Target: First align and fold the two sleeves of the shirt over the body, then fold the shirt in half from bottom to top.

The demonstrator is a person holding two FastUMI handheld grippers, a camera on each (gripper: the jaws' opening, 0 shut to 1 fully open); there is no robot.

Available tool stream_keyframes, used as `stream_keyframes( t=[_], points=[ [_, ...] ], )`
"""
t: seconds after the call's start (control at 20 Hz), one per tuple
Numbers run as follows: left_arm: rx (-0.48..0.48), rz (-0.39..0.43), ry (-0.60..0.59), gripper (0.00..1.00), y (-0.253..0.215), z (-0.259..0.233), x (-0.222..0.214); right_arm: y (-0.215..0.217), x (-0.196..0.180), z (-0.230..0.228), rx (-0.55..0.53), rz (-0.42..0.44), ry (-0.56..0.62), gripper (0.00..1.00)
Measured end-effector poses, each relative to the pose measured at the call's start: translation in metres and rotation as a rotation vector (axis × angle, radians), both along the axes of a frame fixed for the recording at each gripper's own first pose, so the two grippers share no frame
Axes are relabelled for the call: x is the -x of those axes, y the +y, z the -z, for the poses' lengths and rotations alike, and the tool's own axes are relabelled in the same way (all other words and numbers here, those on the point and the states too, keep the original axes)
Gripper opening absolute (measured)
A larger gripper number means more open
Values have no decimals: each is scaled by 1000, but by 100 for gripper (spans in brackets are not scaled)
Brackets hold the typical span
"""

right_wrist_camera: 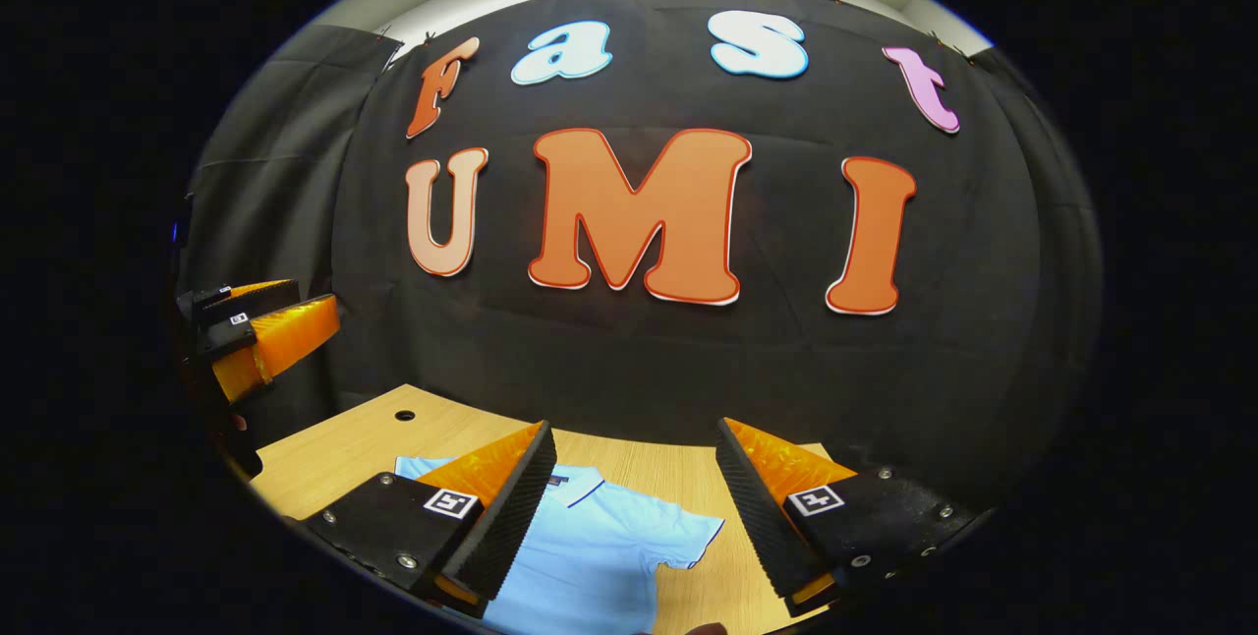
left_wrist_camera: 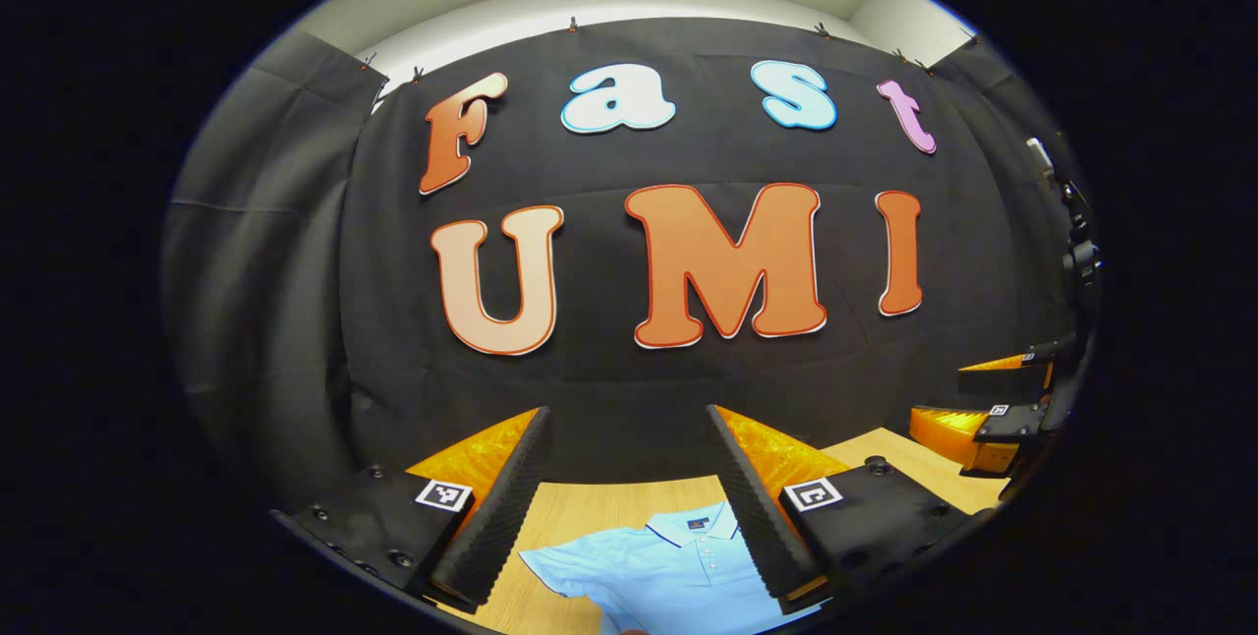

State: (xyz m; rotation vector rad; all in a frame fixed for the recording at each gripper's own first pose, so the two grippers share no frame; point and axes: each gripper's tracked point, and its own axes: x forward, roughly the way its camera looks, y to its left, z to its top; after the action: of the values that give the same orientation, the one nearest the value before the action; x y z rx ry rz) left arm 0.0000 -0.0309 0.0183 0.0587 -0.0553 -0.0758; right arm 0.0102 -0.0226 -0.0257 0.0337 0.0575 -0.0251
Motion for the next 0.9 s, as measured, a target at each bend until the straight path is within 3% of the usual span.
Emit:
stream_keyframes(
  t=[0.25,0.4,0.65,0.9],
  points=[
    [41,10,87,100,-14,23,1,-17,-14,28,-13,0,81,99],
    [7,-13,93,100,-15,26,0,-31,-24,35,-55,14,111,99],
    [-3,-62,98,99,-10,26,6,-58,-34,52,-5,36,162,99],
    [-29,-127,115,99,-1,29,12,-84,-51,89,4,79,314,98]
  ],
)
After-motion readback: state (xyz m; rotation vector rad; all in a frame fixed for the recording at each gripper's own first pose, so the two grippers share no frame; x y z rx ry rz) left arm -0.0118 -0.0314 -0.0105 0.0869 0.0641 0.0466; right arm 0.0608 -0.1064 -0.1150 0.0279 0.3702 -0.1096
